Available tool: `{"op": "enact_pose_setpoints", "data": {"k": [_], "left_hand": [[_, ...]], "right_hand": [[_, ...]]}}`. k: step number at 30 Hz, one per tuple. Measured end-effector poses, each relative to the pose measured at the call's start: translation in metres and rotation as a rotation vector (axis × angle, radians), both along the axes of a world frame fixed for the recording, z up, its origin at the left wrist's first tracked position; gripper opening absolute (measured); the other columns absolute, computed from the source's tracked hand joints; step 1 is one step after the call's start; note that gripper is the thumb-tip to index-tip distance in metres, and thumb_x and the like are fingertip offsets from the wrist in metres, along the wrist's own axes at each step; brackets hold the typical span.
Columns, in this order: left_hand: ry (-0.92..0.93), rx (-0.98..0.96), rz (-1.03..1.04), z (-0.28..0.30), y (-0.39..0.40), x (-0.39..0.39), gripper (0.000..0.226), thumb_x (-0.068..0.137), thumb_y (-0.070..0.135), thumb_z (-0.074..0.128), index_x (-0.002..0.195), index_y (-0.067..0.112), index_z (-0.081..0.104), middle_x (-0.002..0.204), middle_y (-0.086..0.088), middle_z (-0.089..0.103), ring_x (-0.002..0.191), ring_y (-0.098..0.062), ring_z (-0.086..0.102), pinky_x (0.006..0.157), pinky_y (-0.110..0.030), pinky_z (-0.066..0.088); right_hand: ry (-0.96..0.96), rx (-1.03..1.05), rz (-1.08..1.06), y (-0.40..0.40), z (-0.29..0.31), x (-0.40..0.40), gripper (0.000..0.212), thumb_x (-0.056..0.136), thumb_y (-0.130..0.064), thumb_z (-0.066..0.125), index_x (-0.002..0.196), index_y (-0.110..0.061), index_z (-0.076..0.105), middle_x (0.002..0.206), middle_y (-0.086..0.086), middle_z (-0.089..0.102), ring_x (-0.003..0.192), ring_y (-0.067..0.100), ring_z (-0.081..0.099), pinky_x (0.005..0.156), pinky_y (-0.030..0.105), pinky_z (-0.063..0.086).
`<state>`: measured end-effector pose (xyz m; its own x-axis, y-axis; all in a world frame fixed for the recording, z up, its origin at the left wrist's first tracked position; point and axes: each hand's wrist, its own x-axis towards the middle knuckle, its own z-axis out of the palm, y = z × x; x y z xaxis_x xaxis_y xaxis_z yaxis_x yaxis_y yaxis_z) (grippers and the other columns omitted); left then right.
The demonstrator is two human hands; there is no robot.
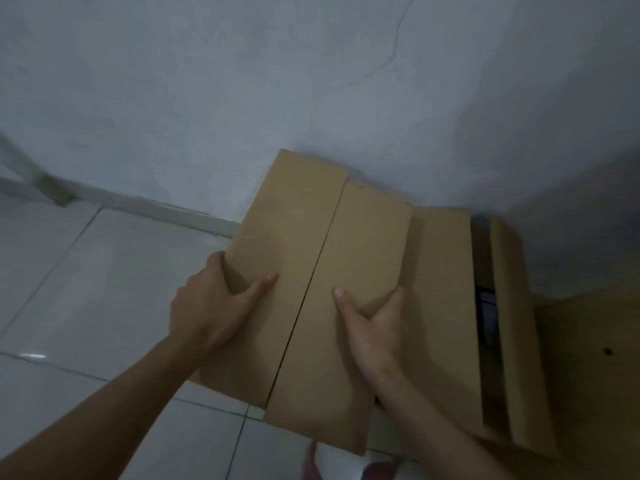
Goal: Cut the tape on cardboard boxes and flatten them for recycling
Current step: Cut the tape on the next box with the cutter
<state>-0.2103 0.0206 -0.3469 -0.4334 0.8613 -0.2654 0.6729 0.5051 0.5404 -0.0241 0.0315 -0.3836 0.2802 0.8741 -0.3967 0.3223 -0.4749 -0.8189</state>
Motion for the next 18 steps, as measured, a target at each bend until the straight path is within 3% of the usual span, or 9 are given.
{"op": "enact_pose_setpoints", "data": {"k": [3, 6, 9, 13, 18], "left_hand": [[0.042, 0.089, -0.029, 0.055, -0.011, 0.004, 0.099, 0.061, 0.079, 0.044, 0.137, 0.015, 0.04, 0.12, -0.01, 0.06, 0.106, -0.032, 0.058, 0.088, -0.043, 0.048], [0.096, 0.177, -0.084, 0.122, -0.021, 0.014, 0.087, 0.069, 0.073, 0.051, 0.133, 0.015, 0.042, 0.116, -0.01, 0.062, 0.104, -0.032, 0.059, 0.084, -0.04, 0.047], [0.102, 0.247, -0.138, 0.2, -0.03, 0.032, 0.083, 0.074, 0.067, 0.055, 0.137, 0.015, 0.038, 0.119, -0.01, 0.061, 0.107, -0.033, 0.058, 0.086, -0.04, 0.046], [0.124, 0.361, -0.254, 0.302, -0.046, 0.067, 0.078, 0.076, 0.062, 0.059, 0.132, 0.011, 0.041, 0.115, -0.012, 0.063, 0.102, -0.033, 0.06, 0.084, -0.039, 0.048], [0.067, 0.408, -0.377, 0.401, -0.065, 0.131, 0.07, 0.078, 0.062, 0.057, 0.129, 0.017, 0.041, 0.117, -0.007, 0.062, 0.105, -0.031, 0.059, 0.085, -0.036, 0.048]], "right_hand": [[0.052, 0.091, -0.058, -0.018, 0.054, 0.002, 0.096, 0.078, -0.044, 0.07, 0.151, -0.016, 0.014, 0.148, 0.002, 0.036, 0.137, 0.021, 0.031, 0.109, 0.032, 0.025], [0.058, 0.176, -0.088, -0.036, 0.124, 0.012, 0.091, 0.081, -0.042, 0.068, 0.151, -0.018, 0.015, 0.148, -0.001, 0.036, 0.137, 0.02, 0.029, 0.109, 0.031, 0.024], [-0.012, 0.272, -0.149, -0.052, 0.201, 0.03, 0.082, 0.08, -0.039, 0.07, 0.146, -0.018, 0.026, 0.142, 0.0, 0.044, 0.132, 0.021, 0.039, 0.105, 0.029, 0.03], [-0.096, 0.32, -0.222, -0.077, 0.299, 0.068, 0.084, 0.077, -0.048, 0.069, 0.145, -0.021, 0.028, 0.141, 0.001, 0.047, 0.13, 0.025, 0.042, 0.108, 0.042, 0.035], [-0.178, 0.401, -0.29, -0.111, 0.407, 0.14, 0.081, 0.076, -0.045, 0.072, 0.141, -0.014, 0.033, 0.138, 0.007, 0.05, 0.127, 0.028, 0.045, 0.101, 0.035, 0.036]]}}
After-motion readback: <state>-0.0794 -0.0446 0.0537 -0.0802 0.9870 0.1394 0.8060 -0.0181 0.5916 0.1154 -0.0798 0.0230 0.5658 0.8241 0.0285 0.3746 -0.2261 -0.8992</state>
